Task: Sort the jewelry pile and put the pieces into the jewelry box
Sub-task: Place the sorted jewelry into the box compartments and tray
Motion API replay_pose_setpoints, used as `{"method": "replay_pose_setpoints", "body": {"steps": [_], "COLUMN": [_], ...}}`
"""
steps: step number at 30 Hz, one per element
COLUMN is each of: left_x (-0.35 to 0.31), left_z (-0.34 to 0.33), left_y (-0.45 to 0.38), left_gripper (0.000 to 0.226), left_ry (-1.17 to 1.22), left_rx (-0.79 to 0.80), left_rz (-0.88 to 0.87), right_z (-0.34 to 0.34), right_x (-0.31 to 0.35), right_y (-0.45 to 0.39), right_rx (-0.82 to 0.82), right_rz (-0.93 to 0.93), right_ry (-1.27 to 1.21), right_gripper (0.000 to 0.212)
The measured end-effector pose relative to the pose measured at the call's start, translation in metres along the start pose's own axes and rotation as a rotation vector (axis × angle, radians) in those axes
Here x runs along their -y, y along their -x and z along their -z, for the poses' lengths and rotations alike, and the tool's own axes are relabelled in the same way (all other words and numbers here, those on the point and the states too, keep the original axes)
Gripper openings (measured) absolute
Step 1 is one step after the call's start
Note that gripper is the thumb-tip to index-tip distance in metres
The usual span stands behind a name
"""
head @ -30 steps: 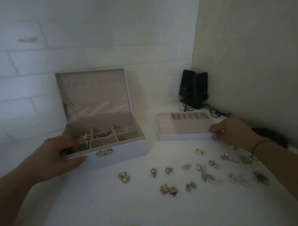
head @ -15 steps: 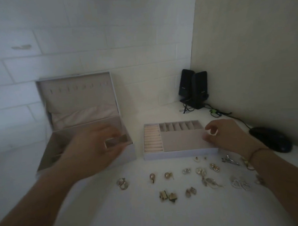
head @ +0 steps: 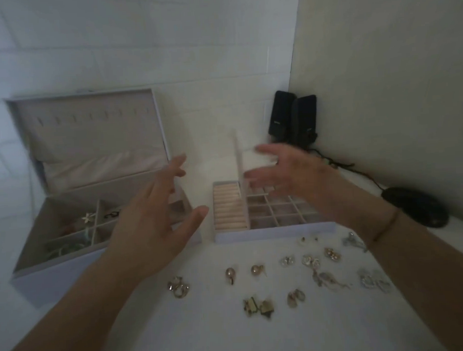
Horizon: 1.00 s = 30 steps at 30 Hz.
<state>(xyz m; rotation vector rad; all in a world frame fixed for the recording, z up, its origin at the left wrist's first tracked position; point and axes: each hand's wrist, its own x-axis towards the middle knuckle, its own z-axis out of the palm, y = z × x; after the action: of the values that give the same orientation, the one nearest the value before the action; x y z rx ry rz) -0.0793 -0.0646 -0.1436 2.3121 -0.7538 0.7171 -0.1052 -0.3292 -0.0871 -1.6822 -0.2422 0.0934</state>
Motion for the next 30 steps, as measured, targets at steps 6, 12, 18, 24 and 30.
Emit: {"method": "replay_pose_setpoints", "body": {"steps": [6,12,18,24,30], "left_x": [-0.009,-0.002,0.006,-0.004,-0.008], "left_z": [-0.001,-0.003,-0.008,-0.015,-0.022], "left_y": [0.002,0.002,0.001,0.002,0.002], "left_gripper": [0.072,0.045,0.036,0.031,0.030], "left_ry": [0.040,-0.290,-0.362,-0.350,-0.333], "left_rx": [-0.104,-0.088,-0.103,-0.088,0.010], "left_rz": [0.100,0.073,-0.069,-0.142,-0.223], "right_z": [0.026,0.016,-0.002,-0.003,-0.012], "right_x": [-0.020,-0.044,-0.050,-0.064,-0.051], "right_y": [0.039,0.059,0.049,0.048,0.047], "right_rx": [-0.240,-0.200,-0.163,-0.101,-0.194], "right_rz": [0.125,-0.189,-0.117,-0.055,0.074], "right_ry": [1.250,1.529,1.589,1.494,1.500], "right_gripper": [0.011,0.044,0.024,0.018,0.017]}}
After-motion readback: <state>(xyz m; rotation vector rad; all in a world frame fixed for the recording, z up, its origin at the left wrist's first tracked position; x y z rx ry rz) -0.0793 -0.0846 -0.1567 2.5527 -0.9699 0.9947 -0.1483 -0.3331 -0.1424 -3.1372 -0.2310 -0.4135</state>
